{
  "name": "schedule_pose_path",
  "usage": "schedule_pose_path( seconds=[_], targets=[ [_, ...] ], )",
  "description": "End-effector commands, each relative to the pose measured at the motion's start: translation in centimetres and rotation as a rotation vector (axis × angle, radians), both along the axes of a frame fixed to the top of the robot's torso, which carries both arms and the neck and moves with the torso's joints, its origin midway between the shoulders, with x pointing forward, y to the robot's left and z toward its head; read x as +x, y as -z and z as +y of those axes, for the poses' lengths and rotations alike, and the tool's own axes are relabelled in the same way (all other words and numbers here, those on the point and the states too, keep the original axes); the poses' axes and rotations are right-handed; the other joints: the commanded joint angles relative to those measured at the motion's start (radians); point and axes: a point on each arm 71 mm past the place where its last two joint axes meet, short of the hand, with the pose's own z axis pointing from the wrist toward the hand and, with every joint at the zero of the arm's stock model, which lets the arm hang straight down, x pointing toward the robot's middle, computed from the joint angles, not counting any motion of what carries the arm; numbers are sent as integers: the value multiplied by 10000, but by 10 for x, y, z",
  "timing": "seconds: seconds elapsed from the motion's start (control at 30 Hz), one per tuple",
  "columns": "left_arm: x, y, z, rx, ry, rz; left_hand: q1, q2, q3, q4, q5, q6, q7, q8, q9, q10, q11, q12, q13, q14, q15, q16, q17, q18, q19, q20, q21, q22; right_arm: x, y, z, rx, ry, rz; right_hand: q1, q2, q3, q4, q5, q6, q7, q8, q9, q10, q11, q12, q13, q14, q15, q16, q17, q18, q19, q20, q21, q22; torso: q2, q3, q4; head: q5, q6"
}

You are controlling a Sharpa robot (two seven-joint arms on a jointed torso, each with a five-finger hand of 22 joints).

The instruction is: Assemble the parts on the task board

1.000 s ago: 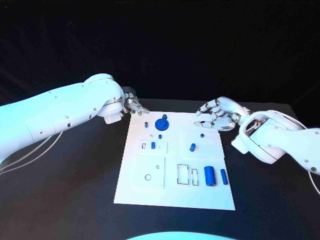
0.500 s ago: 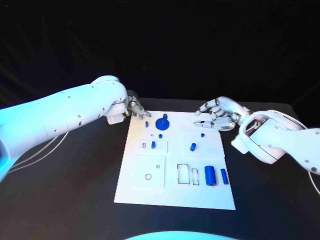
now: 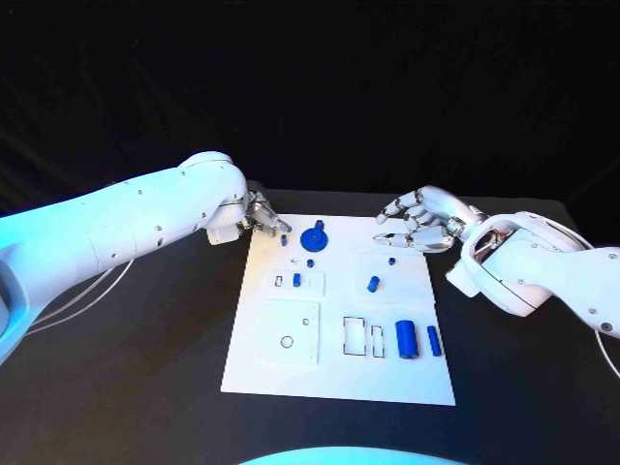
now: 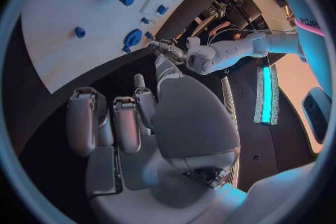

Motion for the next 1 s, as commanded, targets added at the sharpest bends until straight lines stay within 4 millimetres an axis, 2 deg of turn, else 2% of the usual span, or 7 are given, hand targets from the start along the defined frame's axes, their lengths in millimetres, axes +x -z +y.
schedule_pose_path(
  seconds=[0.03, 0.4, 0.67, 1.0],
  targets=[
    [-1, 3, -4, -149, 247, 232, 106, 25, 17, -26, -17, 88, -20, 37, -17, 88, -17, 68, 13, 721, 49, 40, 1562, 21, 57, -15, 57, 25, -1, 0, 2, -19, -191, -16, -74, 66, 36, 15, 34, -48, 12, 62, -11, -85, 14, -61, 354, 642, 68, -63, 1027, 147, -14, 31, -50, 1296, 1, 7, -8, -5, -9],
    [0, 7, -7, -261, 244, 220, 154, 62, 29, -23, -13, 117, -26, 55, -27, 122, -24, 108, 56, 735, 44, 65, 1603, 12, 88, -19, 84, 67, -2, 0, 3, -25, -207, 3, -65, 78, 48, 11, 47, -53, 10, 75, -14, -72, 11, -50, 362, 645, 65, -64, 1038, 144, -7, 29, -46, 1301, -4, 6, 1, -28, -48],
    [-1, 8, -8, -319, 324, 277, 431, 115, 41, -43, -17, 288, -90, 206, -12, 176, -77, 168, 83, 754, 1, 97, 1648, 6, 113, -44, 109, 107, -2, 0, 3, -42, -223, 28, -65, 78, 48, 11, 47, -53, 10, 75, -14, -72, 11, -50, 362, 645, 65, -64, 1038, 144, -7, 29, -46, 1301, -7, 10, 13, -39, -61],
    [-1, 9, -9, -398, 368, 317, 1158, 387, 218, -87, -15, 360, -191, 411, 54, 234, -172, 218, 89, 764, -83, 114, 1669, -3, 135, -108, 135, 160, -1, 0, 3, -52, -228, 40, -65, 78, 48, 11, 47, -53, 10, 75, -14, -72, 11, -50, 362, 645, 65, -64, 1038, 144, -7, 29, -46, 1301, -5, 12, 8, -37, -69]
  ],
)
